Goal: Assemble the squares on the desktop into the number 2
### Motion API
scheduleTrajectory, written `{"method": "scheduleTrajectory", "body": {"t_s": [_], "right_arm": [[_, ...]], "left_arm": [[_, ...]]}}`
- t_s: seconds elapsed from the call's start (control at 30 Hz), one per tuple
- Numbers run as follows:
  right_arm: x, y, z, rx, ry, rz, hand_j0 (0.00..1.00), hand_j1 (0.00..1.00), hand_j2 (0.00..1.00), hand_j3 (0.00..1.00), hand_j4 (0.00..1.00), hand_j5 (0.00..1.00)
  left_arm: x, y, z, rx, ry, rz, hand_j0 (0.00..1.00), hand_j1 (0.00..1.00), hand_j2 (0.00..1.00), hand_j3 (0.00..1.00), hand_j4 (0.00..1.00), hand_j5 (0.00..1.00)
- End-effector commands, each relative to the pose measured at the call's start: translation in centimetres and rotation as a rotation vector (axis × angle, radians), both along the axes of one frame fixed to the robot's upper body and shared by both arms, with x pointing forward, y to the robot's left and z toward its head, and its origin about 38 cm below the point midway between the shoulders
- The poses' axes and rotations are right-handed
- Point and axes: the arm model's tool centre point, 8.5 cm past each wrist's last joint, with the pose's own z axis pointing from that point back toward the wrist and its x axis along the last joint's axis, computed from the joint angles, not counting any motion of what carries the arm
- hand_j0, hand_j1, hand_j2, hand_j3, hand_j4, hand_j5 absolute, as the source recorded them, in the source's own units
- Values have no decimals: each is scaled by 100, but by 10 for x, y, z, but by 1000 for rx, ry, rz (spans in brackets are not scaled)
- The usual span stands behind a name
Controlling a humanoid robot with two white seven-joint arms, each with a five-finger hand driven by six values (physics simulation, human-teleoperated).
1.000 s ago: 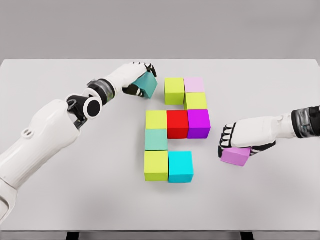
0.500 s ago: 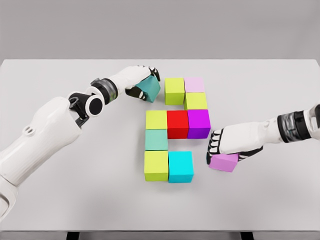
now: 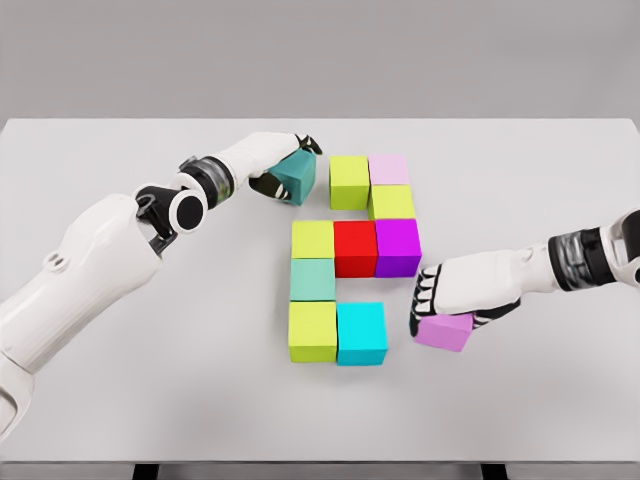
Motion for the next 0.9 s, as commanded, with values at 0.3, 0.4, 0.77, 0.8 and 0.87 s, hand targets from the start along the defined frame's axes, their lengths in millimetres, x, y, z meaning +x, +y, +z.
{"method": "scheduleTrajectory", "body": {"t_s": [0.3,0.4,0.77,0.8,0.87], "right_arm": [[-1,1,-1,-13,7,5,79,79,79,79,79,79],[-1,1,-1,-13,7,5,82,82,82,82,82,82],[3,-4,4,-32,-6,-5,100,100,100,100,100,100],[4,-4,5,-30,-10,-5,100,100,100,100,100,100],[6,-5,10,-23,-21,-10,100,100,100,100,100,100]], "left_arm": [[1,13,2,4,2,15,100,100,100,100,100,100],[-4,40,16,-18,6,24,100,100,100,100,100,100],[-15,125,22,277,188,-208,100,100,100,100,100,100],[-13,127,23,290,183,-203,100,100,100,100,100,100],[-4,127,27,343,153,-189,93,93,93,93,93,93]]}}
